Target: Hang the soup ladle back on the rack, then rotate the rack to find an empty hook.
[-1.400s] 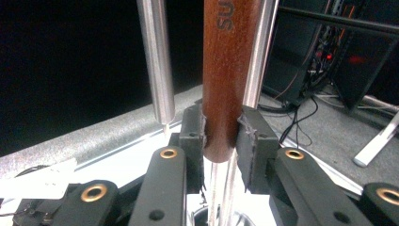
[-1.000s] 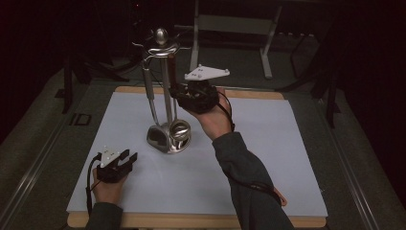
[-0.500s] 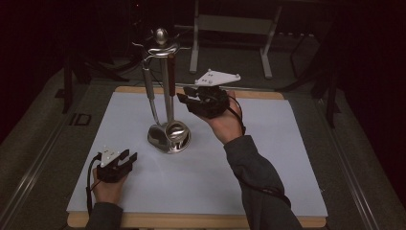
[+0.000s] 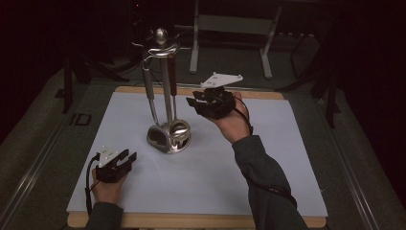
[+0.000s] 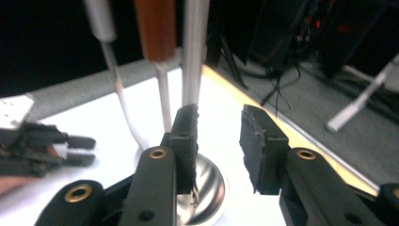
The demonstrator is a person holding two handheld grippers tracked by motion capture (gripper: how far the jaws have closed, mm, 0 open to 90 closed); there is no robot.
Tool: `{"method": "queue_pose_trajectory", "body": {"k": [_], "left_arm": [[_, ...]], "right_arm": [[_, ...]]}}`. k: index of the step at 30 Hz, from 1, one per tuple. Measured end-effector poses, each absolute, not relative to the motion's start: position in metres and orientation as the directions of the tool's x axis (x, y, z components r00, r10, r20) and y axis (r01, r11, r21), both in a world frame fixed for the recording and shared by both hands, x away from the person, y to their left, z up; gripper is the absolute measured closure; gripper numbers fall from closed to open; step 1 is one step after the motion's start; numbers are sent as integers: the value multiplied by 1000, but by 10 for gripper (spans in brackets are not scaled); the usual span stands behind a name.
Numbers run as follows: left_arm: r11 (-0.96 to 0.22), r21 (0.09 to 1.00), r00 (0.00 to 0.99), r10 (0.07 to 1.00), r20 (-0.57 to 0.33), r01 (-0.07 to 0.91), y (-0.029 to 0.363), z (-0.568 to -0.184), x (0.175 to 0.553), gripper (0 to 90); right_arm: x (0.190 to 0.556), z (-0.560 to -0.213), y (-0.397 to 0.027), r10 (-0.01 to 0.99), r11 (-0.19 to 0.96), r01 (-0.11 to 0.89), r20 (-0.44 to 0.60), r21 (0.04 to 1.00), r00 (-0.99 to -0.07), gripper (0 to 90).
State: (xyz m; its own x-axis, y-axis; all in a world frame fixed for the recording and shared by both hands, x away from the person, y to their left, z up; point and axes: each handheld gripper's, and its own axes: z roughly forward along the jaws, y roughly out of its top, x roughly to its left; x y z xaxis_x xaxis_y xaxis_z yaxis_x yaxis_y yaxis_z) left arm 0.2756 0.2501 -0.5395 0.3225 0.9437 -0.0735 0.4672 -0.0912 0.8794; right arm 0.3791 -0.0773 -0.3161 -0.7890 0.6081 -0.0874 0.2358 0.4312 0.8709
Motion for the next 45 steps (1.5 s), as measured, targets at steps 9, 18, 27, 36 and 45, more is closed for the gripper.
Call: {"method": "queue_pose_trajectory", "body": {"k": [9,18,27,36,45], "left_arm": [[-85,881,312,947,-73,464,250,-539,275,623],[-77,889,304,950,-72,451,251,-538,274,642],[-37,924,308,947,-89,381,249,-522,264,777],[22,978,369,924,-98,206,240,-468,251,895],[66,993,384,918,-97,94,236,-413,260,887]], "right_arm": [[385,-330,-89,644,462,306,-78,832,-761,661],[387,-350,-107,669,496,347,-95,796,-737,641],[392,-367,-122,684,510,394,-83,764,-724,597],[393,-373,-129,685,525,405,-89,748,-723,581],[393,-382,-133,685,526,418,-78,740,-724,578]]}}
